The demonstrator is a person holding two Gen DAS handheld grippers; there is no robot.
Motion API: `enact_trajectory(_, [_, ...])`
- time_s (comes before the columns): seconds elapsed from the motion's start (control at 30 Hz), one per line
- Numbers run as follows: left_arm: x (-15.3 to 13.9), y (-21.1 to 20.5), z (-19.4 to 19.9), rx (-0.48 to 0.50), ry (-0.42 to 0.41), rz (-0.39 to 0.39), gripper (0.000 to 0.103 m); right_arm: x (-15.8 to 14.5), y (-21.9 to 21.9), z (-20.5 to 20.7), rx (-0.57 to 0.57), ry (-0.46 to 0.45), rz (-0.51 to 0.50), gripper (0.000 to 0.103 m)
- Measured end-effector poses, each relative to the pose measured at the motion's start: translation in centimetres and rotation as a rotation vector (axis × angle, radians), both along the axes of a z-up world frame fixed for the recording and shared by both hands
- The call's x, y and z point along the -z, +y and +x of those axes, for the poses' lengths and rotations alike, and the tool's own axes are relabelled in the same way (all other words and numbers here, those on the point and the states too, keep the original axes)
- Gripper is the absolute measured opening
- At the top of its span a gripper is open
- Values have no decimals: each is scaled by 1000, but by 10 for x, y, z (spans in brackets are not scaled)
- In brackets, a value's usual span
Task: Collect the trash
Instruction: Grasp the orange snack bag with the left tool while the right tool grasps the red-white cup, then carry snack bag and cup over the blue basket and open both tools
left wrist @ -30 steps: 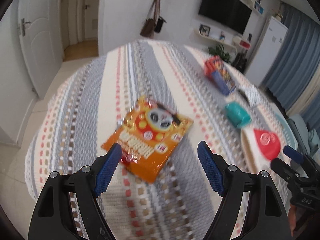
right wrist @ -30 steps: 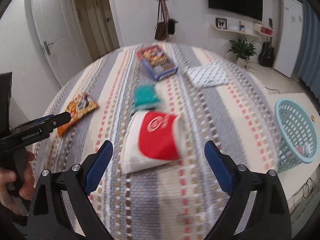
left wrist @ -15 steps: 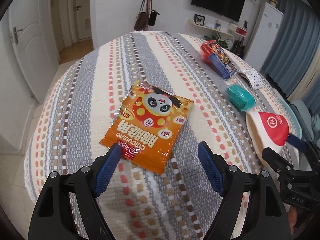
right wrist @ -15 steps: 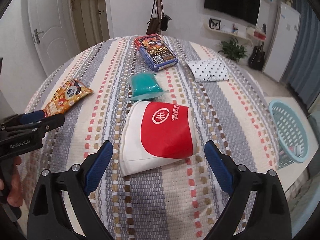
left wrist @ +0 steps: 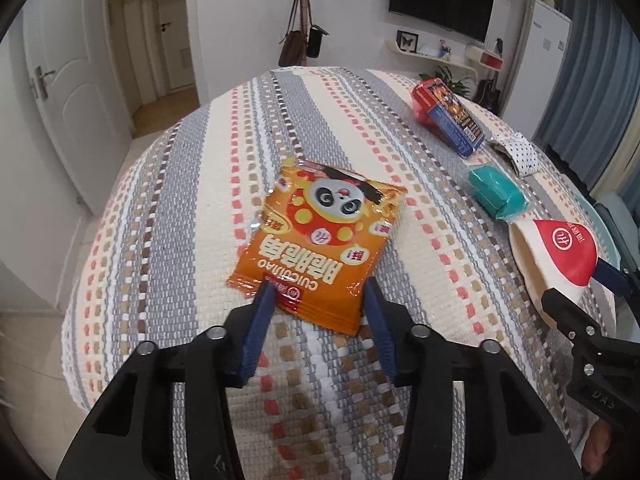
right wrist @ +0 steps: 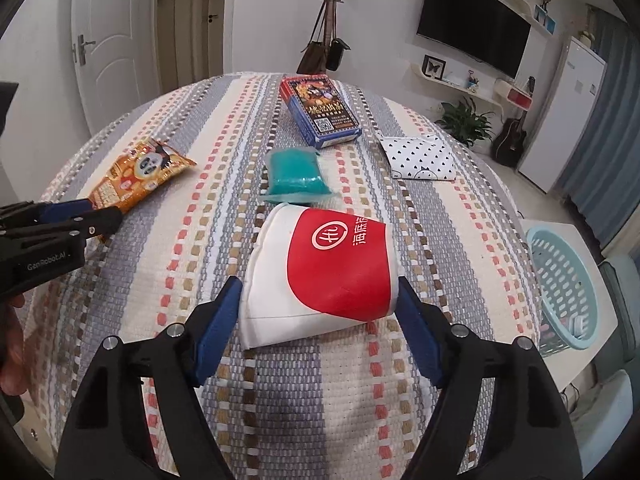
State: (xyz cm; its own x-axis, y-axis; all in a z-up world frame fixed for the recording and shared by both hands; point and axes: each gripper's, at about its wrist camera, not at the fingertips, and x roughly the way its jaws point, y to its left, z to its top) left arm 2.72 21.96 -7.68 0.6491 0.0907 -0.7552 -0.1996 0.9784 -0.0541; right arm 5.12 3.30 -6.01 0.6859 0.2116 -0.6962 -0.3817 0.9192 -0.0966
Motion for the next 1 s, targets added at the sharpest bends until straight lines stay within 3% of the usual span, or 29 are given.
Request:
enact_trajectory(0.27, [-11, -2, -5, 28, -58, -69, 40, -24, -14, -8, 1, -52, 64, 72])
enact_trajectory(0.47, [-35, -17, -4, 73, -129, -102, 39, -44, -35, -5, 29, -91, 108, 72])
enact_trajectory(0.73, [-74, -66, 18, 170, -218, -97, 39, -66, -74, 13, 99, -143, 149, 72])
enact_trajectory(1.0, [-93, -124, 57, 265, -251, -121, 39, -82, -137, 42, 229, -195, 186, 72])
